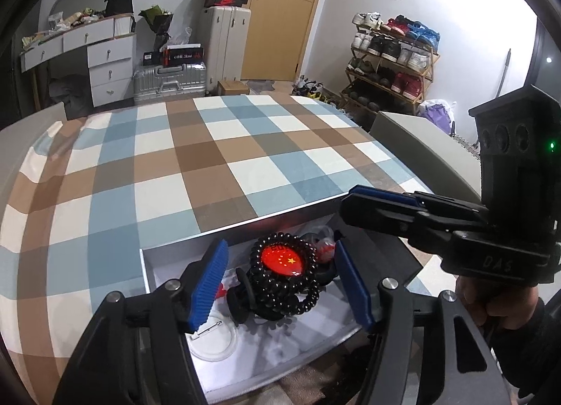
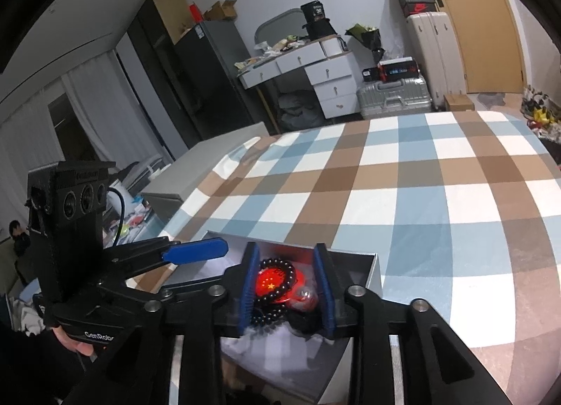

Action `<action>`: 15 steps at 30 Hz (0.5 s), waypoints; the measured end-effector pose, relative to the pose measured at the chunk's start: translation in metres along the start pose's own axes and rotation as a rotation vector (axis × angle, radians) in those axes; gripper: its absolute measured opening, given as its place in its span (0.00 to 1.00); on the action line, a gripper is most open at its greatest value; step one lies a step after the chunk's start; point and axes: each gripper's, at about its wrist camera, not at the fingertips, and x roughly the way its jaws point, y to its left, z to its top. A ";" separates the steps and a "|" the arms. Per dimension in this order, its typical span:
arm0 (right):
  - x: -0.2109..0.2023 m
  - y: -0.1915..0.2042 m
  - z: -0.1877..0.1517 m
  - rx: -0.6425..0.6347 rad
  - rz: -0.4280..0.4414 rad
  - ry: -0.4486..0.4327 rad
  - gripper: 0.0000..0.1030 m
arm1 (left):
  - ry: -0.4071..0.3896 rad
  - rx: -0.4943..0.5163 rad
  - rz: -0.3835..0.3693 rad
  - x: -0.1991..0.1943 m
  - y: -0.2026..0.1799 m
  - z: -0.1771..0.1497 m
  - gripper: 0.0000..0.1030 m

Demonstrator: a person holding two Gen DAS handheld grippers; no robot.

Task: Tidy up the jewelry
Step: 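Carry the bracelet and ring into the grey box and open both tools, then withdraw both open tools from the box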

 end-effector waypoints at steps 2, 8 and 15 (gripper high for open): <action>-0.004 0.002 0.000 -0.005 -0.003 -0.011 0.42 | -0.005 0.004 0.009 -0.002 -0.001 0.000 0.57; -0.015 0.009 0.001 -0.012 -0.014 -0.030 0.47 | -0.011 0.009 0.044 -0.009 -0.005 -0.001 0.57; -0.030 0.017 -0.002 -0.030 -0.034 -0.054 0.56 | -0.020 0.020 0.098 -0.015 -0.011 -0.006 0.63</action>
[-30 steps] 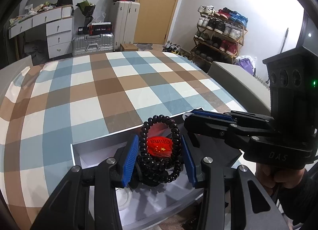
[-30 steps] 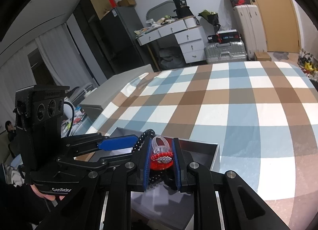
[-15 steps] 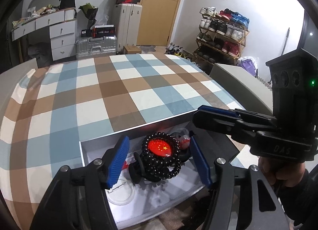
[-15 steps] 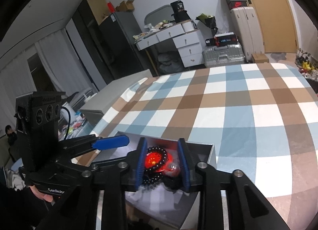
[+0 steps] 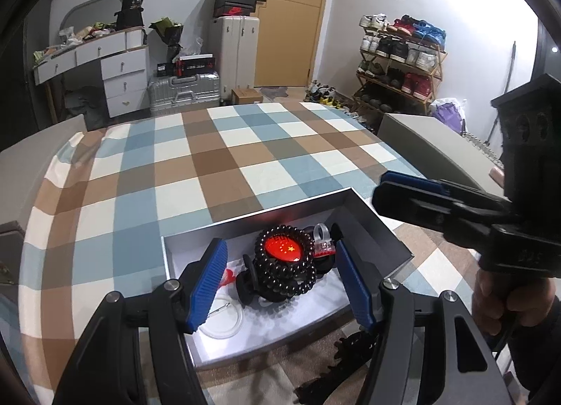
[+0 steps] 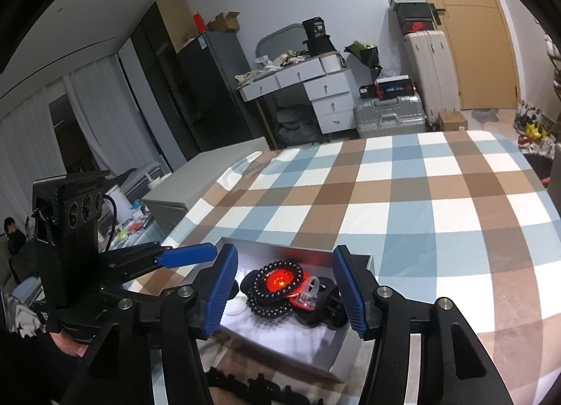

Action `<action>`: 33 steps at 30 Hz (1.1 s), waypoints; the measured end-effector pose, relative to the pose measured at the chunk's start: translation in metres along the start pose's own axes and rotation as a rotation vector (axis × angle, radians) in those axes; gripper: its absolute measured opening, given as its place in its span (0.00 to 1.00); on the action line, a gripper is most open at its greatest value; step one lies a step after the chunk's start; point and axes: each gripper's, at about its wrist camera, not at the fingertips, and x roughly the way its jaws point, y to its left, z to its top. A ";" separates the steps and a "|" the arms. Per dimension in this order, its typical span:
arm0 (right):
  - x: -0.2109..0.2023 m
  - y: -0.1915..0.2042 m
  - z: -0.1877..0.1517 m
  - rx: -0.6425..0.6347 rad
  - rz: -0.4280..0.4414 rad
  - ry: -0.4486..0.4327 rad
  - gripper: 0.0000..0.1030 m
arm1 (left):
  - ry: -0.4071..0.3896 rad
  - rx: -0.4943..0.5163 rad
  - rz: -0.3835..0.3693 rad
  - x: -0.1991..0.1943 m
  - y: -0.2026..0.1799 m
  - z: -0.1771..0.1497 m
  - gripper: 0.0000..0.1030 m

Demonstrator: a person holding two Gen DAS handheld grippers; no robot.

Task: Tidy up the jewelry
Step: 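Withdraw both open tools from the box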

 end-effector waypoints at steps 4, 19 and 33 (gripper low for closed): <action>-0.010 0.002 -0.003 0.001 -0.020 -0.017 0.62 | -0.020 -0.021 0.020 -0.008 0.000 -0.004 0.73; -0.046 0.011 -0.032 -0.001 -0.097 -0.070 0.95 | -0.056 -0.036 0.101 -0.028 -0.008 -0.031 0.97; -0.071 0.001 -0.066 0.047 -0.151 -0.083 1.00 | 0.120 -0.035 0.080 -0.010 -0.030 -0.072 0.97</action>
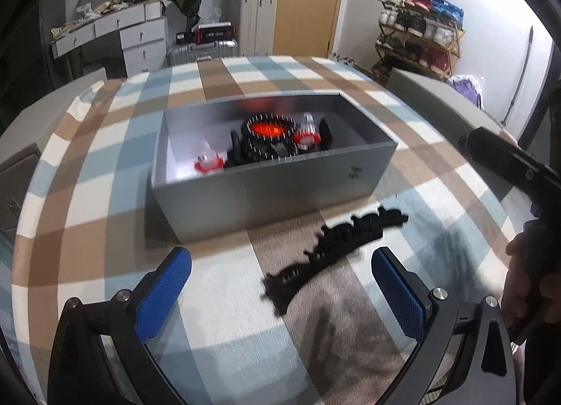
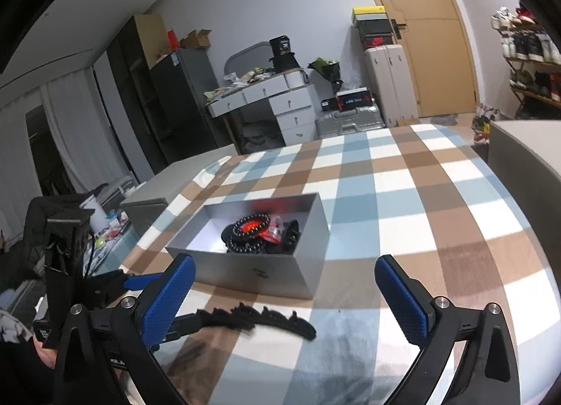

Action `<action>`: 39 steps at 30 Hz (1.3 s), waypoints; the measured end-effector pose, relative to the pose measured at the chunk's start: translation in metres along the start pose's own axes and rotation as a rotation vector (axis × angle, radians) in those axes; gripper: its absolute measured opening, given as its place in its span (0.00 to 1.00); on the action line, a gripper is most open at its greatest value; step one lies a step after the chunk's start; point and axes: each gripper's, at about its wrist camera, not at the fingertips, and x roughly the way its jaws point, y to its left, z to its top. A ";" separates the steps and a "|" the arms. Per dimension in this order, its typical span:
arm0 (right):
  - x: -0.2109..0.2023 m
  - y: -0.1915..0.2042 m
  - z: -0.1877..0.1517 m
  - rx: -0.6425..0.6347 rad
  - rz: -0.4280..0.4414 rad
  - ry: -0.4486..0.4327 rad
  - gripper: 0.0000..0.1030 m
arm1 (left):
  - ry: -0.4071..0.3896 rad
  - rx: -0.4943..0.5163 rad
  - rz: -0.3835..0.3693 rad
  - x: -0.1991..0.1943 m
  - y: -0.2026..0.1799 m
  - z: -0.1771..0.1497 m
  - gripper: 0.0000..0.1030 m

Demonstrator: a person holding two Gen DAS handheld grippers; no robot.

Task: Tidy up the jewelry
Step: 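Withdraw both open tools from the box, then grasp a black toothed hair comb with the left tool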

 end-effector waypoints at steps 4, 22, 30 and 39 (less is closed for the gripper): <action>-0.001 -0.006 -0.010 0.025 -0.014 0.013 1.00 | 0.033 -0.003 -0.012 0.006 -0.002 -0.002 0.97; 0.001 -0.018 -0.030 0.070 0.004 0.052 1.00 | 0.066 0.099 0.046 0.024 -0.024 -0.004 0.94; 0.000 -0.017 -0.031 0.073 0.006 0.054 1.00 | 0.087 0.102 0.066 0.023 -0.023 -0.007 0.74; 0.004 -0.007 -0.032 0.065 0.005 0.088 1.00 | 0.100 0.136 0.049 0.020 -0.023 -0.003 0.28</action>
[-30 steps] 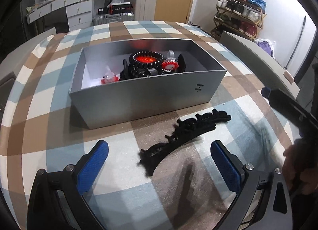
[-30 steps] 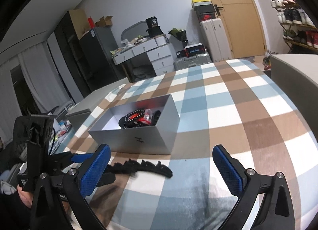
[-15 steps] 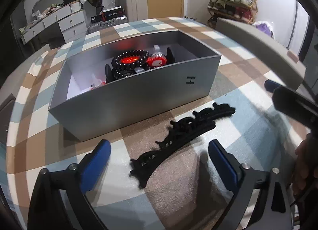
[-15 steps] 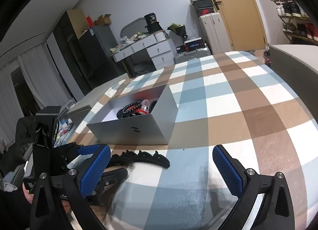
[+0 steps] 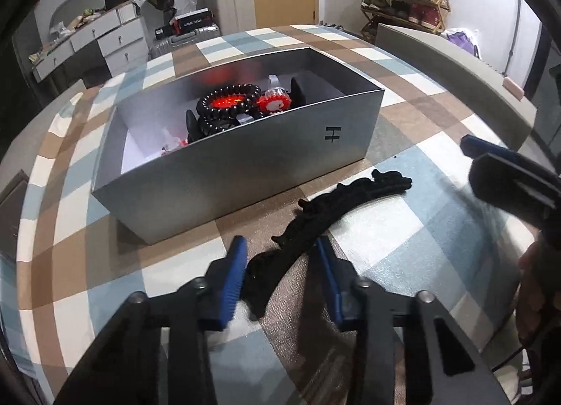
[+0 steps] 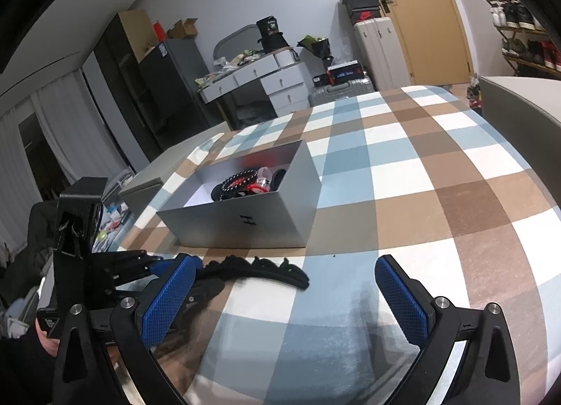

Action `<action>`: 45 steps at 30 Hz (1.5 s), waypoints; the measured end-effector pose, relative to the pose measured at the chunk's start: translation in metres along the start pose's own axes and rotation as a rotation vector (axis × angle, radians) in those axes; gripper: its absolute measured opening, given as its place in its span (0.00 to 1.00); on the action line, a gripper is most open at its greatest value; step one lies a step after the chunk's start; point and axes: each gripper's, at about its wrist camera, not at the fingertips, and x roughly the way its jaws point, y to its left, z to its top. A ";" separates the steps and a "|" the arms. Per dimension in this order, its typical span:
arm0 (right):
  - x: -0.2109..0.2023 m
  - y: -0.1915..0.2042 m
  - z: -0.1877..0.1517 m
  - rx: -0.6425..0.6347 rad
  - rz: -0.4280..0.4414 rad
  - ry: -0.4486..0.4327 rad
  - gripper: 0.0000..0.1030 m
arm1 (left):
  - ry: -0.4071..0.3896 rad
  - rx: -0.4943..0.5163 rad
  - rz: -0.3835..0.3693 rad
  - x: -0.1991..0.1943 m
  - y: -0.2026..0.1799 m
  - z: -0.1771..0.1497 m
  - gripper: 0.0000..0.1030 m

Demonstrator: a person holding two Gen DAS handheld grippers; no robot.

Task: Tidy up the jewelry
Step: 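Grasp a black toothed hair comb with the left tool, then grasp the second black hair comb with the right tool while the left holds its comb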

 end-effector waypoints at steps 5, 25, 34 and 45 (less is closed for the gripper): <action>0.006 0.010 -0.004 -0.009 0.008 0.021 1.00 | -0.005 0.004 -0.026 -0.002 0.004 -0.003 0.15; 0.033 0.037 -0.006 -0.062 -0.095 0.121 1.00 | -0.045 -0.017 -0.090 -0.024 0.032 -0.023 0.13; 0.059 0.051 -0.006 -0.069 -0.126 0.187 1.00 | -0.073 -0.091 -0.080 -0.033 0.056 -0.037 0.13; 0.088 0.069 0.004 -0.080 -0.253 0.220 1.00 | -0.112 -0.135 -0.109 -0.047 0.067 -0.045 0.13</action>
